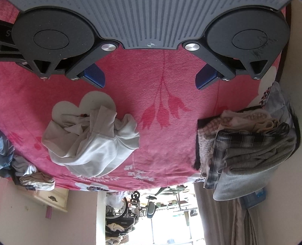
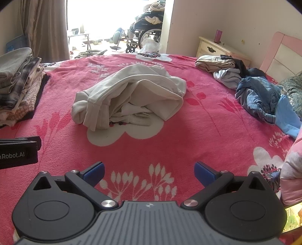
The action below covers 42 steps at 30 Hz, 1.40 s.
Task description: Fold clothes
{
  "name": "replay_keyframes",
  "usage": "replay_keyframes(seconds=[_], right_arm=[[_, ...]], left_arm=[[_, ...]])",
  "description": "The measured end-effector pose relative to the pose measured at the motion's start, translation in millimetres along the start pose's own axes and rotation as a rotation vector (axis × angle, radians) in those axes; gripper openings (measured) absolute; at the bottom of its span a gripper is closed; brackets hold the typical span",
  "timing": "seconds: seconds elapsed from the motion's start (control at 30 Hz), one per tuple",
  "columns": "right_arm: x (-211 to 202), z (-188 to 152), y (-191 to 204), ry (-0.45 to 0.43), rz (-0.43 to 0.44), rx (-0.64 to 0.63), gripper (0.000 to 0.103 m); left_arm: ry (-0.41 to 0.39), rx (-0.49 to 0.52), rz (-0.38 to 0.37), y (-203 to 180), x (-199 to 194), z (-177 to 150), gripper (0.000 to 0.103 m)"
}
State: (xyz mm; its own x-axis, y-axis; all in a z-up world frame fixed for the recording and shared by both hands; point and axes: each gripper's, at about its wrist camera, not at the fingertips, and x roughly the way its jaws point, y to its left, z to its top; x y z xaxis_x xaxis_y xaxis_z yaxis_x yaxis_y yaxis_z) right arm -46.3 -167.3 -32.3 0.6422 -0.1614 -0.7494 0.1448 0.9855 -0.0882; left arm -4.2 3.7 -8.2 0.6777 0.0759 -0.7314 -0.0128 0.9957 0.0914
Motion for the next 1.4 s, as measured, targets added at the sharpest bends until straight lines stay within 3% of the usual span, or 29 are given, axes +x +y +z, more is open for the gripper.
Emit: replay_keyframes(seconds=[1.03,1.23,1.4], right_arm=[[11.7,5.6,-2.7,-0.005,-0.018,0.000,0.103],[20.1,10.7,-13.2,-0.033,-0.012,0.019,0.103],[34.0,17.9,-32.1,-0.093,-0.001,0.055,0.103]], left_arm=[[-0.013,-0.008,-0.010,2.6,10.5,3.8,0.103],[-0.094,-0.016,-0.056,-1.0,19.7,8.3,0.103],[-0.180,0.032,-0.108,-12.0,34.8,18.7,0.103]])
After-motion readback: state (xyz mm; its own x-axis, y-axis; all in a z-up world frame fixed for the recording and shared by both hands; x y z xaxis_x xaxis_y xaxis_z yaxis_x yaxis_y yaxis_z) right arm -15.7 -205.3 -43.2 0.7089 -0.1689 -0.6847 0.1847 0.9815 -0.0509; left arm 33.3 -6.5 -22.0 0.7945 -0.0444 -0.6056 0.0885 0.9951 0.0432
